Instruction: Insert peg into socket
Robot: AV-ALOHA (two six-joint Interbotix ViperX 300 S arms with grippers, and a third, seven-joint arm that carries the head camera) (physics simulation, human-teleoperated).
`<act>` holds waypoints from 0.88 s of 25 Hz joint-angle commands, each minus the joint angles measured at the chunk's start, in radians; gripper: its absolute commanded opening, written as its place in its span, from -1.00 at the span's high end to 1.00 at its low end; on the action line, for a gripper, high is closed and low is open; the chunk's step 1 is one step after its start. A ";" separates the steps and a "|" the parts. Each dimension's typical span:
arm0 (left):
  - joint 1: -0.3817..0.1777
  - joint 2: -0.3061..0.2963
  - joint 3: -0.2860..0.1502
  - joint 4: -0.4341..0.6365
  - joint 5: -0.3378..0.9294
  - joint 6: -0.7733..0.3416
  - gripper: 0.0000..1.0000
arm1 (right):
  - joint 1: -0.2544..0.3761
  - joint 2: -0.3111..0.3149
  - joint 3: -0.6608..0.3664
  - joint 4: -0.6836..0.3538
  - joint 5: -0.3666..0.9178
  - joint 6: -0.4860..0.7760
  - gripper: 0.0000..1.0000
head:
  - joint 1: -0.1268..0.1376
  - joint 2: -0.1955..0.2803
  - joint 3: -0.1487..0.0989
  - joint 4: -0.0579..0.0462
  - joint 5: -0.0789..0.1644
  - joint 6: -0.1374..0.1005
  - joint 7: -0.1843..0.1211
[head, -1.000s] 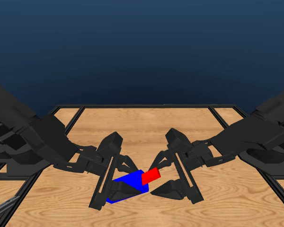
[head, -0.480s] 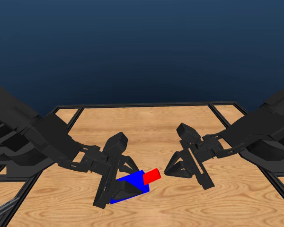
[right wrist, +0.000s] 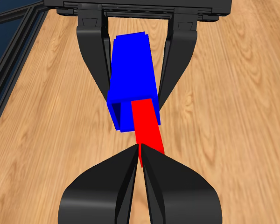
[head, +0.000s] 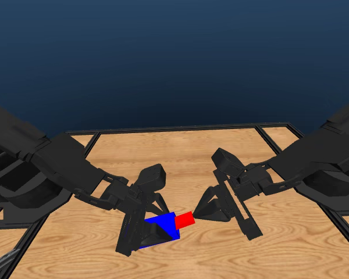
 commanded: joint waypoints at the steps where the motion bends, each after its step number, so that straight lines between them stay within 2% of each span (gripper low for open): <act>1: 0.014 -0.035 -0.043 0.075 0.094 -0.062 1.00 | -0.003 0.041 -0.059 -0.003 -0.058 0.002 1.00 | 0.001 0.010 -0.022 0.001 -0.013 0.001 0.001; 3: 0.021 -0.051 -0.067 0.110 0.123 -0.092 1.00 | -0.001 0.084 -0.093 -0.018 -0.081 0.020 1.00 | 0.003 0.011 -0.022 0.002 -0.012 0.002 0.003; 4: 0.030 -0.063 -0.058 0.126 0.154 -0.111 1.00 | -0.004 0.109 -0.107 -0.022 -0.093 0.025 1.00 | 0.005 0.011 -0.022 0.003 -0.011 0.003 0.004; 5: 0.020 -0.062 -0.079 0.143 0.155 -0.121 1.00 | -0.007 0.128 -0.121 -0.027 -0.105 0.034 1.00 | 0.007 0.011 -0.022 0.003 -0.012 0.003 0.005; 6: 0.019 -0.065 -0.081 0.162 0.176 -0.141 1.00 | -0.005 0.144 -0.140 -0.033 -0.118 0.039 1.00 | 0.008 0.010 -0.022 0.004 -0.011 0.004 0.005; 11: 0.012 -0.067 -0.087 0.229 0.237 -0.216 1.00 | -0.009 0.189 -0.190 -0.057 -0.152 0.052 1.00 | 0.015 0.007 -0.021 0.006 -0.006 0.005 0.003; 18: -0.004 -0.063 -0.105 0.304 0.286 -0.312 1.00 | -0.006 0.209 -0.234 -0.074 -0.163 0.049 1.00 | 0.018 -0.003 -0.016 0.006 -0.004 0.002 -0.002; 21: 0.004 -0.058 -0.100 0.322 0.311 -0.355 1.00 | 0.005 0.185 -0.202 -0.058 -0.187 0.030 1.00 | 0.016 -0.009 -0.014 0.005 -0.005 0.002 -0.001; 22: -0.013 -0.055 -0.096 0.338 0.300 -0.378 1.00 | 0.008 0.179 -0.189 -0.051 -0.192 0.022 1.00 | 0.016 -0.010 -0.014 0.005 -0.007 0.002 -0.001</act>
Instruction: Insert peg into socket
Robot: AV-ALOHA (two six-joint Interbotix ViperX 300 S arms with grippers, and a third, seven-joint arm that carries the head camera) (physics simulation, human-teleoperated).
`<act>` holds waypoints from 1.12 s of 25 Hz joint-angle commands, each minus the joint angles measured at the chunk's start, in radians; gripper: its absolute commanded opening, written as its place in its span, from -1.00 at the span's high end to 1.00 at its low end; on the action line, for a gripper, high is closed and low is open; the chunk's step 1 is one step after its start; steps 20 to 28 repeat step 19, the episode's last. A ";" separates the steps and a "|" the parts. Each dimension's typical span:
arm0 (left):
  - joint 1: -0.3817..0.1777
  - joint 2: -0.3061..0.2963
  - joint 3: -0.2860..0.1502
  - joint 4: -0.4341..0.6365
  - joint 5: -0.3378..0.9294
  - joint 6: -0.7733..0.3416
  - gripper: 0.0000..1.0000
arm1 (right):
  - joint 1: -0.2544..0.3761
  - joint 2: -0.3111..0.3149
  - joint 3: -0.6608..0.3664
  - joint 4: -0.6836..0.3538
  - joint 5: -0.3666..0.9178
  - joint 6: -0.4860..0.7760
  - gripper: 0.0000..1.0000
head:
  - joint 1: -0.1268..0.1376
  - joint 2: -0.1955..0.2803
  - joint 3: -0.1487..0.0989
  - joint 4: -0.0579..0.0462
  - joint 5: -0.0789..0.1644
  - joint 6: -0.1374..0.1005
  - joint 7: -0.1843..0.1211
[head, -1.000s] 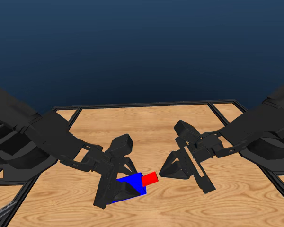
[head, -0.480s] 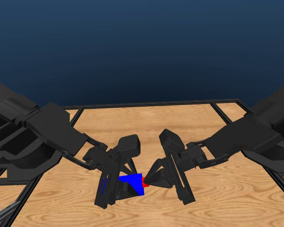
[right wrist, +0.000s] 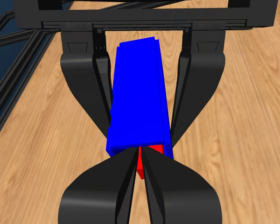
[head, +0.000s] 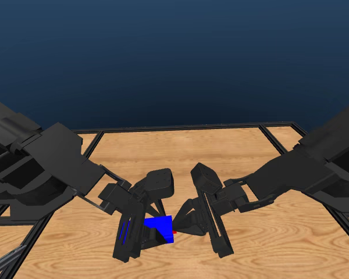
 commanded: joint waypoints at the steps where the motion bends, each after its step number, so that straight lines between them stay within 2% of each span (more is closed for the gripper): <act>1: 0.016 -0.027 -0.027 0.027 -0.002 -0.064 1.00 | 0.015 -0.069 0.025 0.029 -0.067 -0.041 1.00 | -0.002 -0.016 -0.010 0.000 -0.013 0.000 0.000; 4: 0.021 -0.005 0.006 0.021 -0.025 -0.101 1.00 | 0.043 -0.142 0.132 0.096 -0.160 -0.123 1.00 | -0.009 -0.021 -0.010 -0.002 -0.016 -0.001 0.001; 6: 0.018 0.001 0.011 0.016 -0.047 -0.119 1.00 | 0.063 -0.183 0.187 0.145 -0.215 -0.169 1.00 | -0.014 -0.023 -0.011 -0.004 -0.016 0.000 0.002; 7: 0.020 0.020 0.029 0.011 -0.050 -0.124 1.00 | 0.066 -0.195 0.225 0.177 -0.225 -0.196 1.00 | -0.018 -0.025 -0.010 -0.005 -0.017 0.000 0.003; 8: 0.017 0.021 0.017 0.010 -0.055 -0.123 1.00 | 0.078 -0.209 0.255 0.205 -0.256 -0.223 1.00 | -0.022 -0.025 -0.011 -0.006 -0.017 0.000 0.005; 10: 0.023 0.024 0.042 0.011 -0.068 -0.123 1.00 | 0.092 -0.239 0.270 0.267 -0.287 -0.254 1.00 | -0.027 -0.027 -0.010 -0.007 -0.018 0.002 0.006; 11: 0.013 0.028 0.034 0.003 -0.076 -0.138 1.00 | 0.092 -0.242 0.288 0.272 -0.301 -0.240 1.00 | -0.031 -0.028 -0.010 -0.008 -0.017 0.002 0.007; 13: 0.010 0.020 0.011 0.012 -0.054 -0.130 1.00 | 0.099 -0.191 0.309 0.292 -0.331 -0.205 1.00 | -0.036 -0.032 -0.009 -0.009 -0.019 0.004 0.011; 18: 0.001 0.012 -0.003 0.038 -0.032 -0.140 1.00 | 0.096 -0.114 0.289 0.267 -0.350 -0.097 1.00 | -0.038 -0.042 -0.007 -0.009 -0.023 0.006 0.018; 28: 0.004 0.008 -0.008 0.036 -0.023 -0.139 1.00 | 0.094 -0.106 0.285 0.260 -0.349 -0.090 1.00 | -0.038 -0.042 -0.007 -0.009 -0.024 0.006 0.018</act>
